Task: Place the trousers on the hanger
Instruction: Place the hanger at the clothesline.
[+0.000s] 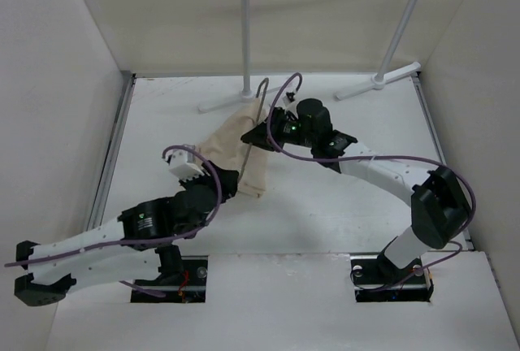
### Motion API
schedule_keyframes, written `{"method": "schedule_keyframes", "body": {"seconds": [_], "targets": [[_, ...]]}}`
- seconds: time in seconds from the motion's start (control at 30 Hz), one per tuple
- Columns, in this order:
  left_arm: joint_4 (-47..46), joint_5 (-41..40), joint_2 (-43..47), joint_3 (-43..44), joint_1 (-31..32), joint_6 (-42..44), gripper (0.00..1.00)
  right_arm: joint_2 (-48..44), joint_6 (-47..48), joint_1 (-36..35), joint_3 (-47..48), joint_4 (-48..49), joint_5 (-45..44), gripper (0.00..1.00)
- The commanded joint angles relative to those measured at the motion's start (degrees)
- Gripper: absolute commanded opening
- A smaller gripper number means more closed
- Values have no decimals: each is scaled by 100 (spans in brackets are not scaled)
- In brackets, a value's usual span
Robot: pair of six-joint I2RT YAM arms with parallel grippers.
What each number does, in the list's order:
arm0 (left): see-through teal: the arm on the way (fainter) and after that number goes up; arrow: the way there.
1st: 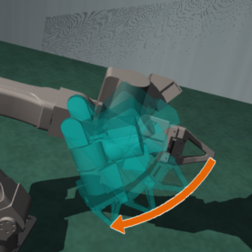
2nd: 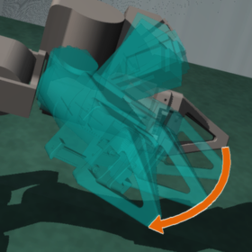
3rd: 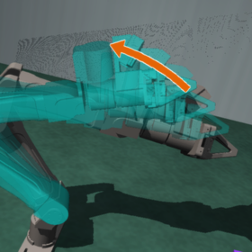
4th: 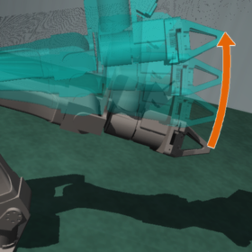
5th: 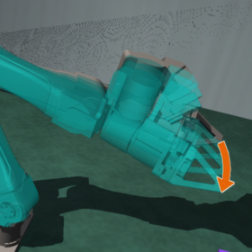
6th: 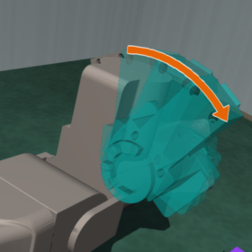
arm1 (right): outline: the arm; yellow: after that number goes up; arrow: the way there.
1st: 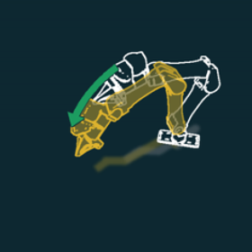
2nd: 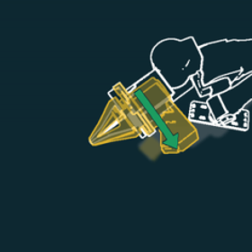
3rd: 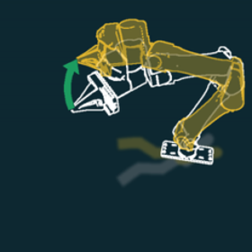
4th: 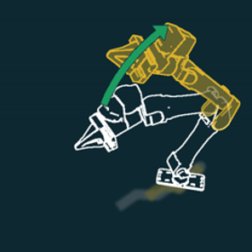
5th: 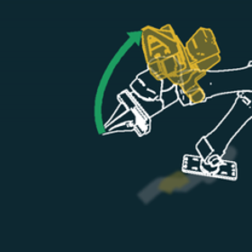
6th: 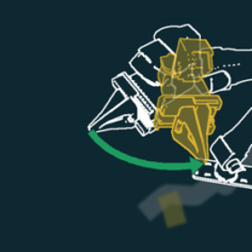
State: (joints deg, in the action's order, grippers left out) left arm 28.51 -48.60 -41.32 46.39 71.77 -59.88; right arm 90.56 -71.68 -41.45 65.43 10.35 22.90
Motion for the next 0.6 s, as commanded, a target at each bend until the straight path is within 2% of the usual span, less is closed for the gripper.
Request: {"method": "schedule_keyframes", "body": {"seconds": [0.0,0.13,0.23,0.4,0.57], "targets": [[234,-545,597,150,-79,283,44,-285,172,335,531,73,-57,14],[59,-511,871,432,-597,757,46,-355,329,554,874,-286,-31,13],[-249,-151,749,599,-1167,1301,47,-390,444,660,1146,-743,-74,12],[-460,1122,64,915,-2293,1505,47,-566,839,774,1709,-1832,-416,11],[-1294,2730,-569,933,-3365,1488,46,-584,1340,1116,2631,-2914,-813,12]]}}
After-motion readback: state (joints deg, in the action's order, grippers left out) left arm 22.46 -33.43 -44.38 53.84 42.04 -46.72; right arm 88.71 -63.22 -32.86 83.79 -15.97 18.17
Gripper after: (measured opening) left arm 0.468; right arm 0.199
